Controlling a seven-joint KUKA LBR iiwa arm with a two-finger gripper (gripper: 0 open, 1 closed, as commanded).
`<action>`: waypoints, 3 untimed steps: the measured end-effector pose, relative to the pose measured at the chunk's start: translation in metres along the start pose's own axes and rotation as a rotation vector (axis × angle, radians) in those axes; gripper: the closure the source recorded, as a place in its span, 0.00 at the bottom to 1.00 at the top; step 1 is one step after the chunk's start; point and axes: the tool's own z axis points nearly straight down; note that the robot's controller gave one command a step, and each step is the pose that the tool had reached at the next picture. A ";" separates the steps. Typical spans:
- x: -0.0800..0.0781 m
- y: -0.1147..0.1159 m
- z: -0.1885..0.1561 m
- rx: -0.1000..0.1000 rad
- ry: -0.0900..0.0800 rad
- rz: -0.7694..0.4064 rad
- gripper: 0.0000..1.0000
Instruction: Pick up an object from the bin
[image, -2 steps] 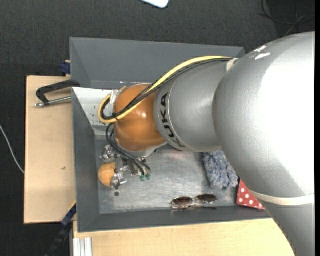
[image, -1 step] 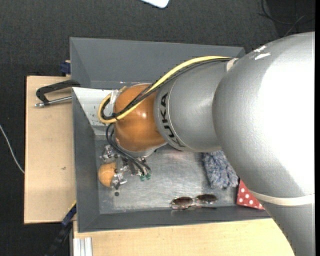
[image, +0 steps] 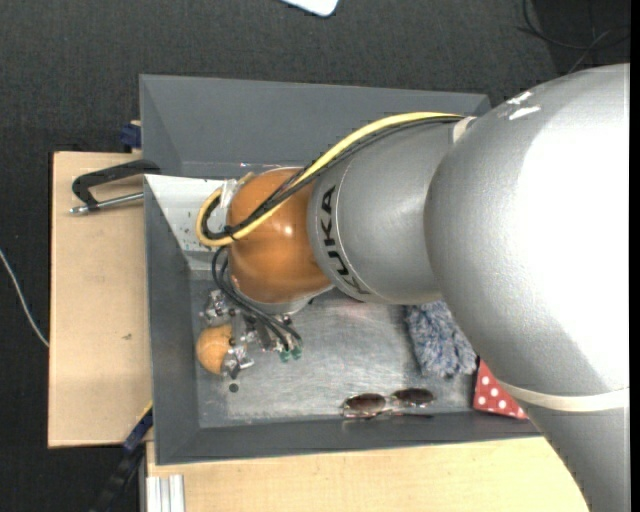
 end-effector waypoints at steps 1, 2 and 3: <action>0.000 0.000 0.000 0.000 0.000 0.000 1.00; 0.000 0.000 0.000 0.000 0.000 0.000 1.00; 0.000 0.000 0.000 0.000 0.000 0.000 1.00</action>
Offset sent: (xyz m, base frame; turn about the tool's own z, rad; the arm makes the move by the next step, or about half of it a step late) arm 0.0000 0.0000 0.0000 0.0000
